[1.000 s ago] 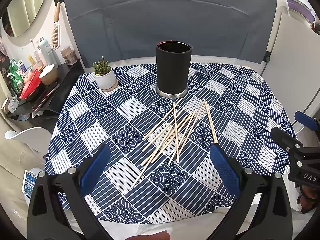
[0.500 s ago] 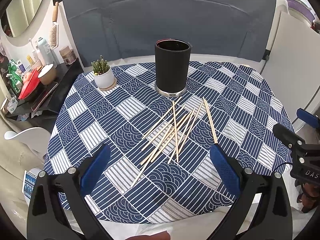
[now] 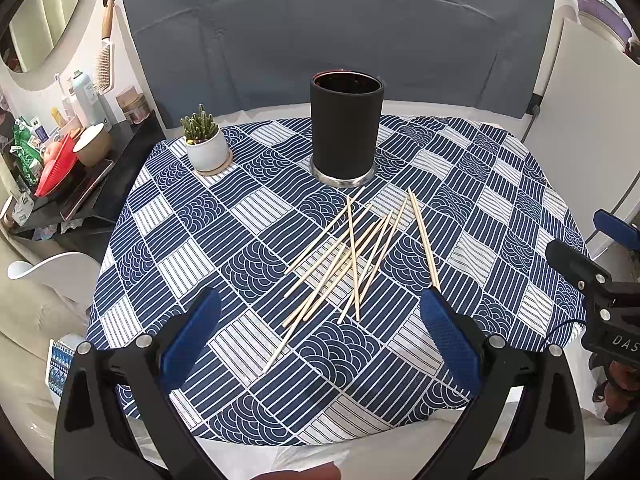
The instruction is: Organize utensils
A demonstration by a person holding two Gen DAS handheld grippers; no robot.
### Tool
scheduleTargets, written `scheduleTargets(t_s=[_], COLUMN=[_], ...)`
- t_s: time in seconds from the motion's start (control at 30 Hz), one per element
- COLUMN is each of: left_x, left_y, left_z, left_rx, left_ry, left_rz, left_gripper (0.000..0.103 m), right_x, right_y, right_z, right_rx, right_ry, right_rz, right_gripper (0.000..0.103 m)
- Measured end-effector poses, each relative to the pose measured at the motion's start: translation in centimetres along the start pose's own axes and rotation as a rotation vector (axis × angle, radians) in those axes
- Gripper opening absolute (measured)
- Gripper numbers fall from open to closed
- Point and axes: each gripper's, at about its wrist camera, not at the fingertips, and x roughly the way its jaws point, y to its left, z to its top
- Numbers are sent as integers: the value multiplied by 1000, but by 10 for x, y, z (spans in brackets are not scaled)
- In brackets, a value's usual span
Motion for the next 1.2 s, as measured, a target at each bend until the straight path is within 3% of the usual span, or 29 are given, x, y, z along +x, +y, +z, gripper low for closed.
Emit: scheduleTargets(t_s=[0.57, 1.2], left_x=[35, 120], left_y=[3, 18], left_z=[12, 35], left_rx=[32, 44], left_ry=[109, 323], left_rz=[-14, -82], left_gripper=[97, 97], right_x=[37, 114], right_y=[2, 6], right_z=[5, 22], right_rx=[29, 48], right_ry=[116, 303], right_rz=[15, -36], right_gripper=[95, 95])
